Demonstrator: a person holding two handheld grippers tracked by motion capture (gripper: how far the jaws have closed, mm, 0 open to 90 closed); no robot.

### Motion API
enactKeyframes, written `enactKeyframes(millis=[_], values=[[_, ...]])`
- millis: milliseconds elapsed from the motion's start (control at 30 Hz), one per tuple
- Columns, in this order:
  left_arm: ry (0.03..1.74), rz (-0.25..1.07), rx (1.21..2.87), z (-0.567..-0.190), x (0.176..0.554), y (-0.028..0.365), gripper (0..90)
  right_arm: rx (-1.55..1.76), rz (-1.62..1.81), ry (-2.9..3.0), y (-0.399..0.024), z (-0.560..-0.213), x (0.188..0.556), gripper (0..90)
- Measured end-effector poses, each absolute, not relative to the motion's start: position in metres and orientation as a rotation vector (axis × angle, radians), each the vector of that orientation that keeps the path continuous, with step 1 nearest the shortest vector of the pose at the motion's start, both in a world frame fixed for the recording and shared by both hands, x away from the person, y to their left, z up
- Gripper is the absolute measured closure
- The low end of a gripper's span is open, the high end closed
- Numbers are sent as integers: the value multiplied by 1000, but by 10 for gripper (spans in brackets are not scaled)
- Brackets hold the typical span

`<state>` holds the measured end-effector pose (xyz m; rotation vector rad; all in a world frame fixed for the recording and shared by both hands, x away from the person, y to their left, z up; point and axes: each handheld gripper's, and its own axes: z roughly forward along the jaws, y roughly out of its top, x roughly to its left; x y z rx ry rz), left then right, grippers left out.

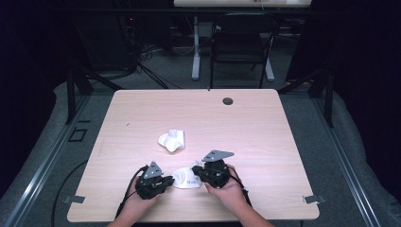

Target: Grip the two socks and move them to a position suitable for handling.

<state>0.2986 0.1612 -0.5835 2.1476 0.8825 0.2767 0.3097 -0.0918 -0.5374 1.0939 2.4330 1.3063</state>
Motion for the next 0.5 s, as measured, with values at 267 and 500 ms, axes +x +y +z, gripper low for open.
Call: enactKeyframes(millis=[267, 500], values=[[895, 286, 2146, -583, 297, 161, 821, 1167, 1249, 2427, -122, -540, 308, 868], [900, 280, 2149, -583, 297, 161, 822, 1227, 1214, 2418, -135, -550, 309, 865]])
